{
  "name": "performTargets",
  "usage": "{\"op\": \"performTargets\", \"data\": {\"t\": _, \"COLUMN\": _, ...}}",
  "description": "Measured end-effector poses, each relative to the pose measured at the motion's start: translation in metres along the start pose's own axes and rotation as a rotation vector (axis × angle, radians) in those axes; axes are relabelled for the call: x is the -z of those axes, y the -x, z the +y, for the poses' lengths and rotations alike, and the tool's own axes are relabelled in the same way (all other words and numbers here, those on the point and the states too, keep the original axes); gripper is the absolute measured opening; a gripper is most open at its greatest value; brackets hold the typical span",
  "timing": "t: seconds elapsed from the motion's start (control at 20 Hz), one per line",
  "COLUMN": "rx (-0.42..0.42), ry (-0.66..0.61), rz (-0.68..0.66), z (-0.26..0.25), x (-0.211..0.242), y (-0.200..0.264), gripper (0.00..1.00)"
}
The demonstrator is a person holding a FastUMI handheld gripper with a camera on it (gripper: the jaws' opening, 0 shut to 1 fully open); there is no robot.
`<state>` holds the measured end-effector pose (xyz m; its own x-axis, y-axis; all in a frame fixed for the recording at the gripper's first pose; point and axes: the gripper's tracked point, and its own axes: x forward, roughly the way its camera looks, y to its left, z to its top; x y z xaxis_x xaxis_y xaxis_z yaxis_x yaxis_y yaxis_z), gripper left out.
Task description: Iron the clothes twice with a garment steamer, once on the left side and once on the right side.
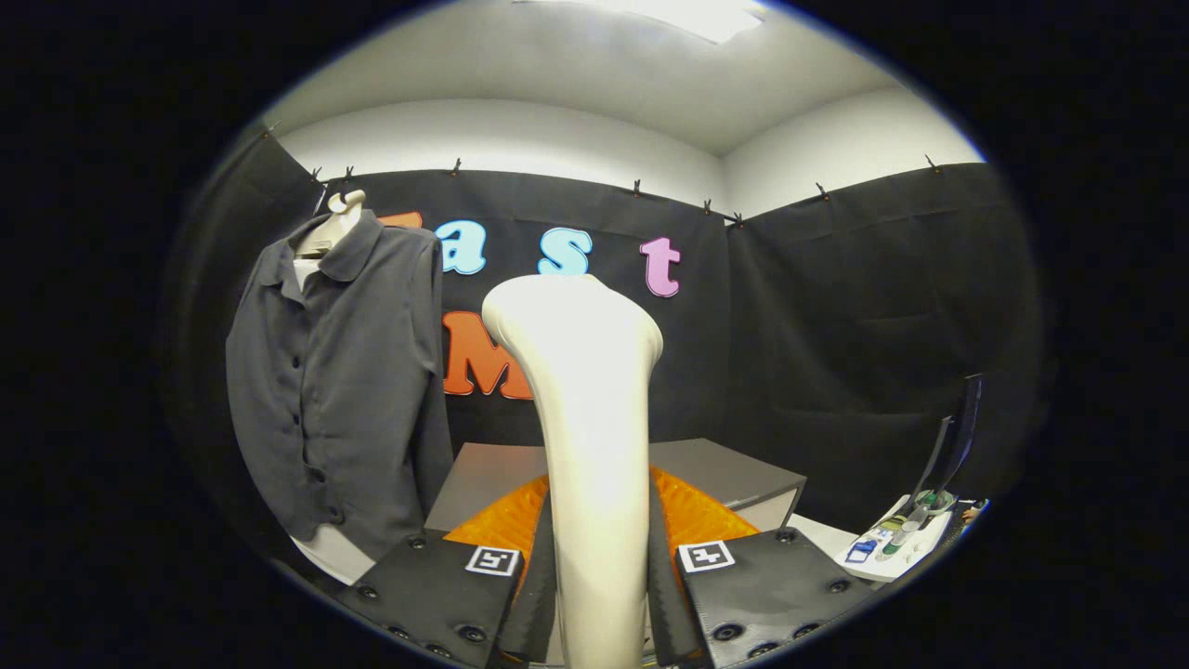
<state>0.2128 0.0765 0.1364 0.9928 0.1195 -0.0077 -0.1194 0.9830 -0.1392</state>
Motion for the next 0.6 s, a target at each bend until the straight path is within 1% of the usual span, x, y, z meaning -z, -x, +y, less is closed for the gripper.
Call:
{"op": "performTargets", "data": {"t": 0.15, "rx": -0.032, "ry": 0.002, "rz": -0.037, "z": 0.033, "x": -0.016, "y": 0.016, "gripper": 0.48}}
{"op": "performTargets", "data": {"t": 0.25, "rx": -0.064, "ry": 0.017, "rz": -0.034, "z": 0.067, "x": -0.022, "y": 0.018, "gripper": 0.48}}
{"op": "performTargets", "data": {"t": 0.4, "rx": -0.093, "ry": 0.009, "rz": -0.060, "z": 0.122, "x": -0.044, "y": 0.012, "gripper": 0.48}}
{"op": "performTargets", "data": {"t": 0.6, "rx": -0.115, "ry": 0.031, "rz": -0.074, "z": 0.190, "x": -0.055, "y": 0.000, "gripper": 0.48}}
